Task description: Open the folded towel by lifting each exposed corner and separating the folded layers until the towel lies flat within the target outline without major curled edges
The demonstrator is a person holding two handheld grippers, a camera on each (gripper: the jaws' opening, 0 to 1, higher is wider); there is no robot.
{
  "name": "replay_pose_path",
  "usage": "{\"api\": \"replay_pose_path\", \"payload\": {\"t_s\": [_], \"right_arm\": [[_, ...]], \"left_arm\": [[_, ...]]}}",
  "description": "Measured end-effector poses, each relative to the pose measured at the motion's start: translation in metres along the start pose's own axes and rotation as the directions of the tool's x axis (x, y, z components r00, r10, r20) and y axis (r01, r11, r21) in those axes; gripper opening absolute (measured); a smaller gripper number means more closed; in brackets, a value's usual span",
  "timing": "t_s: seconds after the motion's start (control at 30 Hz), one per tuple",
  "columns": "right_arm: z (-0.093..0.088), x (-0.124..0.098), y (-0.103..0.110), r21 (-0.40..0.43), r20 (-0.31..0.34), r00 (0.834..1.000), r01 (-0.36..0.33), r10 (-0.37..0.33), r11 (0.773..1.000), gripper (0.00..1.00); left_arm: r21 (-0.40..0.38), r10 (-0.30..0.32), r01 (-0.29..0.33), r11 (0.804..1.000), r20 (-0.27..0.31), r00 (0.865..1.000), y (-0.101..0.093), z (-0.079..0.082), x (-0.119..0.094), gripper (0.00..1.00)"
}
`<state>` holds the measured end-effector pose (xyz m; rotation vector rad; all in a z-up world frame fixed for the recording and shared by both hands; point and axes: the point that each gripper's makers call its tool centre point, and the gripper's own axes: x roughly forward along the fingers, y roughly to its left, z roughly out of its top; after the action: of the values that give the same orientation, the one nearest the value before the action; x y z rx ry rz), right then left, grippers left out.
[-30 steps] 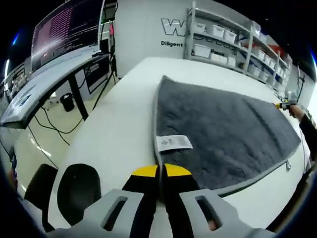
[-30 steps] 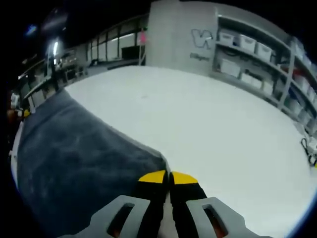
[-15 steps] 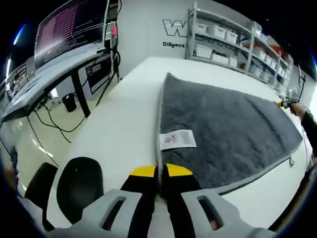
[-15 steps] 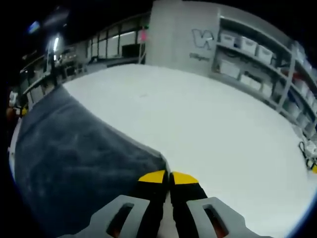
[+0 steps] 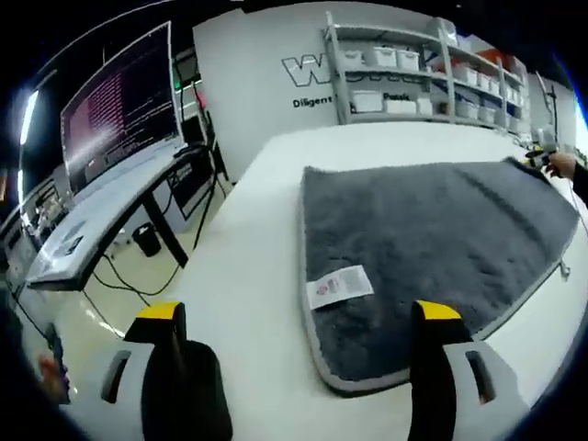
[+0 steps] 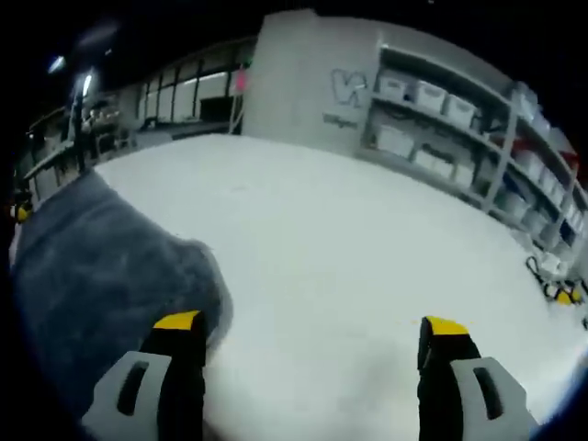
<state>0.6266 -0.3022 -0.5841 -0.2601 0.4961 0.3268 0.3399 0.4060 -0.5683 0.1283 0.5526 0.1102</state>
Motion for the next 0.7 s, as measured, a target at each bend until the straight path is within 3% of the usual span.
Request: {"api": "replay_pose_path", "payload": {"t_s": [0.1,0.2,0.43,0.7], "right_arm": [[0.0,-0.006,0.002,-0.01,-0.003,1.0,-0.007,0.007,1.0,1.0],[0.003,-0.011,0.002,-0.008,0.003,1.0,-0.001,0.001,1.0,1.0],[0.029,-0.031,-0.014,-0.013,0.067,0.996,0.066,-0.065,0.998,1.0],[0.048,-0.052,-0.018,-0.036,0.121,0.989,0.095,-0.09,0.995,1.0]], "left_arm": [[-0.006,-0.03,0.03,1.0,0.047,0.998,-0.005,0.01,-0.002,1.0],[-0.02,-0.022,0.024,1.0,0.07,0.997,-0.002,0.016,-0.002,1.0],[-0.047,-0.041,0.046,0.998,0.108,0.993,-0.005,0.029,-0.001,1.0],[-0.034,-0.08,0.085,0.996,0.134,0.988,-0.015,0.039,0.002,1.0]]}}
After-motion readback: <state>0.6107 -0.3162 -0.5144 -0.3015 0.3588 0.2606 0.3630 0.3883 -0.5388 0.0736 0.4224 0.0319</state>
